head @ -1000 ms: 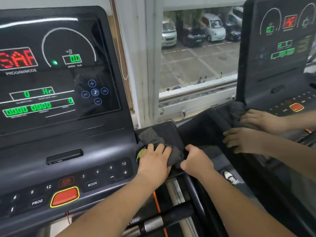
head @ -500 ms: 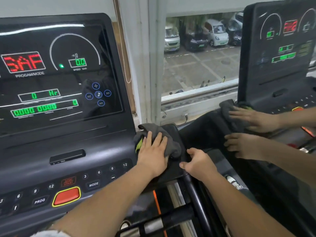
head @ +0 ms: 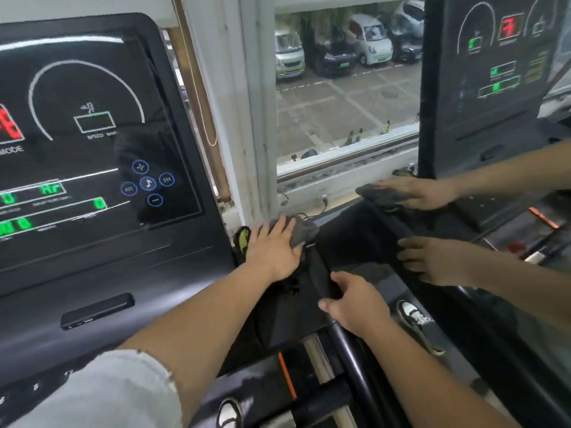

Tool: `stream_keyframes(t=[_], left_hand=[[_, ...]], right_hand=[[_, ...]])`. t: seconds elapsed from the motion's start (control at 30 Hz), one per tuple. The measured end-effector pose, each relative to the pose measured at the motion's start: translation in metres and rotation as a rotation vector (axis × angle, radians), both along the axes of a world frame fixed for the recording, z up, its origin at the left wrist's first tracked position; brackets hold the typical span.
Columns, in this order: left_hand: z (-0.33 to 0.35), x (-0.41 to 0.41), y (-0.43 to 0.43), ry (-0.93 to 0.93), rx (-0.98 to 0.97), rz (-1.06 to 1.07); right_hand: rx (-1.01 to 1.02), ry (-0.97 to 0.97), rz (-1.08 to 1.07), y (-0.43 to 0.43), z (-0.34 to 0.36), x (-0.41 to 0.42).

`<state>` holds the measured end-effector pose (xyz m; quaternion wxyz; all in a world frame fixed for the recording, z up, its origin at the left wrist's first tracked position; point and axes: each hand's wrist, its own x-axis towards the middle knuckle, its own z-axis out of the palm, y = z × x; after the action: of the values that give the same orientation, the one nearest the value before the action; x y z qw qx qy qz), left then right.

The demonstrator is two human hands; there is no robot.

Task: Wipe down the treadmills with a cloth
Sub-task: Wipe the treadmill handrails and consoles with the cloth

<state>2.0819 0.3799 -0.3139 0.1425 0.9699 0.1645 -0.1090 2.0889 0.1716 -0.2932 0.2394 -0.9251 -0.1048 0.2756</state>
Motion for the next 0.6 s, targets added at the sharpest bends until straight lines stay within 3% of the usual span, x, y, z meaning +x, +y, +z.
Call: stream_keyframes(t=[0.1, 0.23, 0.33, 0.4, 0.5, 0.6], left_hand=[[-0.006, -0.034, -0.022, -0.086, 0.025, -0.036], [-0.01, -0.116, -0.048, -0.129, -0.046, -0.283], [-0.01, -0.119, -0.02, -0.113, 0.083, -0.433], [0.0, -0.087, -0.001, -0.072, 0.118, -0.375], [0.007, -0.036, 0.003, 0.035, 0.017, -0.108], [0.002, -0.046, -0.015, -0.038, 0.054, -0.079]], right_hand=[[0.007, 0.005, -0.005, -0.004, -0.002, -0.004], [0.023, 0.003, -0.011, -0.009, -0.005, -0.008], [0.001, -0.004, 0.003, -0.004, -0.003, -0.008], [-0.018, -0.005, -0.007, -0.002, -0.003, -0.007], [-0.027, 0.001, 0.004, 0.002, -0.001, -0.007], [-0.027, -0.004, 0.012, 0.002, 0.0, -0.006]])
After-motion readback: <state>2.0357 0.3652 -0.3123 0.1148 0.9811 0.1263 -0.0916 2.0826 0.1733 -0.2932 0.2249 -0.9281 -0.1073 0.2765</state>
